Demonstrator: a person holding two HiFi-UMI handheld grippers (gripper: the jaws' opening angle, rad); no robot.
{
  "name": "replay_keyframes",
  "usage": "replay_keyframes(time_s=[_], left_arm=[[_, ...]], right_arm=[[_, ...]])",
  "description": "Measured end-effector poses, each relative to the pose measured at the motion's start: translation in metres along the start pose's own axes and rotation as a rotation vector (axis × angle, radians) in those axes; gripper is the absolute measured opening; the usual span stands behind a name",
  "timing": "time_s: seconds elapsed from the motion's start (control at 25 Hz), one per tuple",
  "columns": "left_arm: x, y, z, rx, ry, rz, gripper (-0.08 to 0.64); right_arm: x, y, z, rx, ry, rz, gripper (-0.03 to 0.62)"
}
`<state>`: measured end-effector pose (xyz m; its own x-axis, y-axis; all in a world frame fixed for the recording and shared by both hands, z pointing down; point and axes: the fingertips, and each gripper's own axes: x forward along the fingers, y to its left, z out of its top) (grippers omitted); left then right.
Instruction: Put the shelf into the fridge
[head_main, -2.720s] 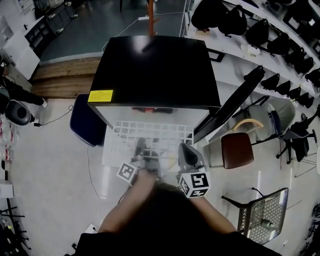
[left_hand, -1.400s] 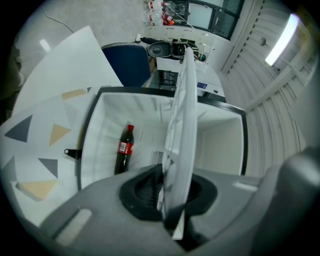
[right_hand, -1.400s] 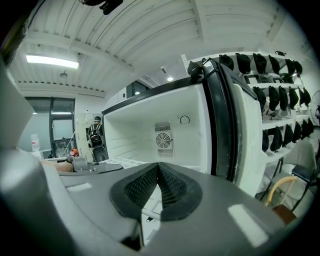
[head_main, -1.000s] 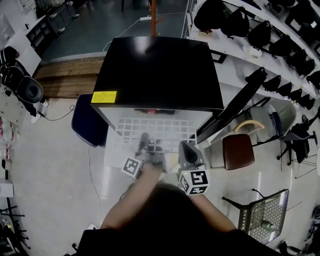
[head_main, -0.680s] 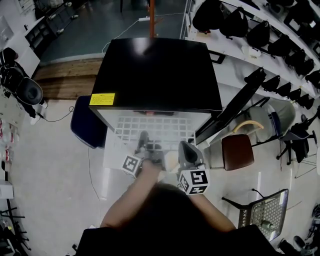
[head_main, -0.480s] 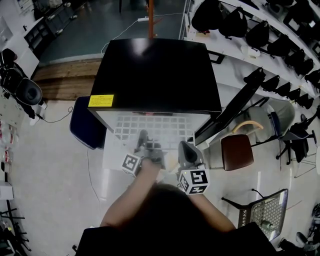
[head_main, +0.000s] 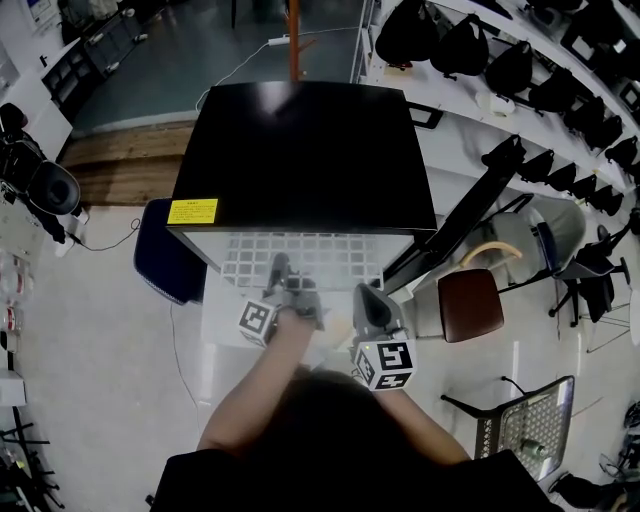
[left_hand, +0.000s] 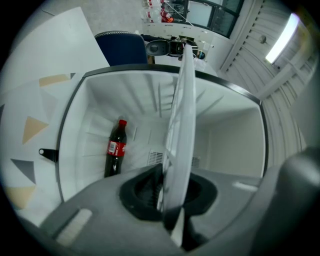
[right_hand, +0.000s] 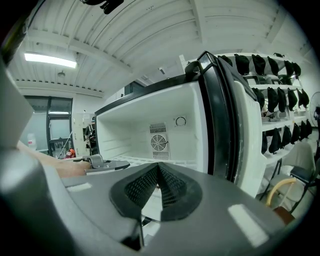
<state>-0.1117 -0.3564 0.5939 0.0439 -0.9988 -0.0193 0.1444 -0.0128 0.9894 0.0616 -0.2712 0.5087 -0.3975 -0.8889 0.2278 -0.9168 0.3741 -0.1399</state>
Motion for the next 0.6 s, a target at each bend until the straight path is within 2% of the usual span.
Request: replay_keyframes(time_s=[0.24, 0.6], left_arm=[[0.020, -0.007, -0.004, -0.005, 0.005, -0.007, 0.041], [0.048, 0.000, -0.001, 0.036, 0.016, -0.046, 0.040]], right_arm=[[0.001, -0.009, -0.002, 0.004, 0.004, -0.012, 0.002], [0.006, -0.020, 0.001, 0.002, 0.005, -0.025, 0.002]])
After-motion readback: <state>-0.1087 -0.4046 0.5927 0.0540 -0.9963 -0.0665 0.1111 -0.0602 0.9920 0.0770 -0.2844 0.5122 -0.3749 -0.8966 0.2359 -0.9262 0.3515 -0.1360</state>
